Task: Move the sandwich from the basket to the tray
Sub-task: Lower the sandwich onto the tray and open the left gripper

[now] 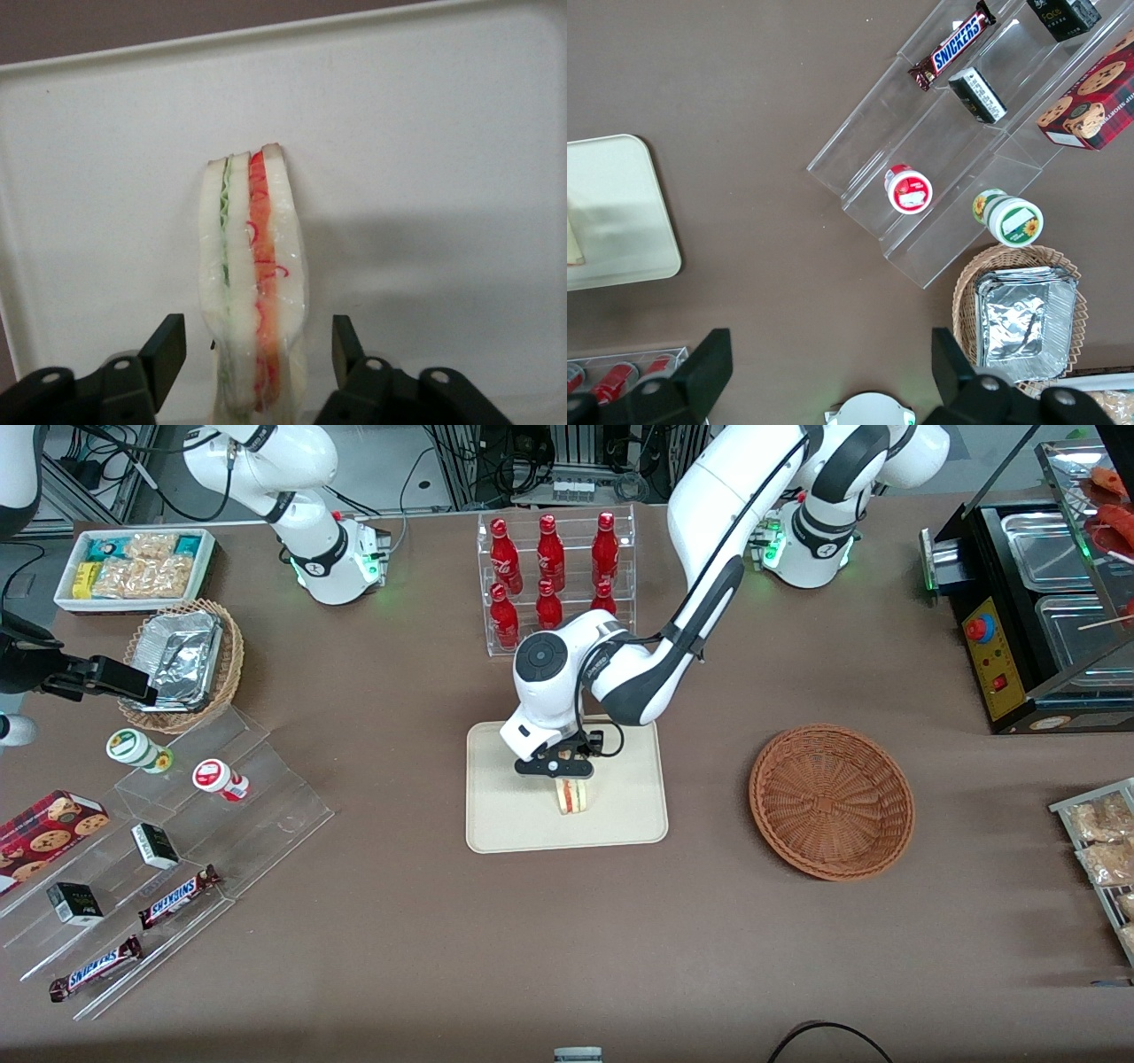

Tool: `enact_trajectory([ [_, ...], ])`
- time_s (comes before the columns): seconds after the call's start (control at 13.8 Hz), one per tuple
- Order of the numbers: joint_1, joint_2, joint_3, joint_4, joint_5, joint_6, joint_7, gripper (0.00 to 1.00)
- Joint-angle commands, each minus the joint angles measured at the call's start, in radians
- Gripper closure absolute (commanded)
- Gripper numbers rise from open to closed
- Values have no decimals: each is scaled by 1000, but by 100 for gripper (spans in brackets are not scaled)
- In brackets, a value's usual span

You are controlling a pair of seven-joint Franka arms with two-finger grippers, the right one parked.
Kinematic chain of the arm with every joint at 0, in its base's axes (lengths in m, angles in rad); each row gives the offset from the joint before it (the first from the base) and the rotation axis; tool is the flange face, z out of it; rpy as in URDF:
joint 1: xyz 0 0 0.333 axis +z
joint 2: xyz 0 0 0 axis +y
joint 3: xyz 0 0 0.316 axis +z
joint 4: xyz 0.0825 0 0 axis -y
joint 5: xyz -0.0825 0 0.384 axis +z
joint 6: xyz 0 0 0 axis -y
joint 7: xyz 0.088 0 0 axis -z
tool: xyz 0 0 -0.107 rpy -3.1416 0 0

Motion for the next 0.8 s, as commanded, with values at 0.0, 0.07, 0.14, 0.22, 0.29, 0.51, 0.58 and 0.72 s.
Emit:
enact_trajectory([
  [0.0,-6,-71,15,2,8,-58,-73,0],
  [0.07,-3,-96,18,2,7,-76,-99,0],
  [0.14,26,-131,17,-4,5,-87,-108,0],
  [0.22,61,-163,14,-6,4,-110,-108,0],
  [0.29,73,-191,14,-6,2,-143,-105,0],
  [0.51,151,-289,15,-14,3,-271,-96,0],
  [0.58,167,-320,15,-18,4,-312,-94,0],
  [0.72,224,-386,15,-46,4,-363,-37,0],
])
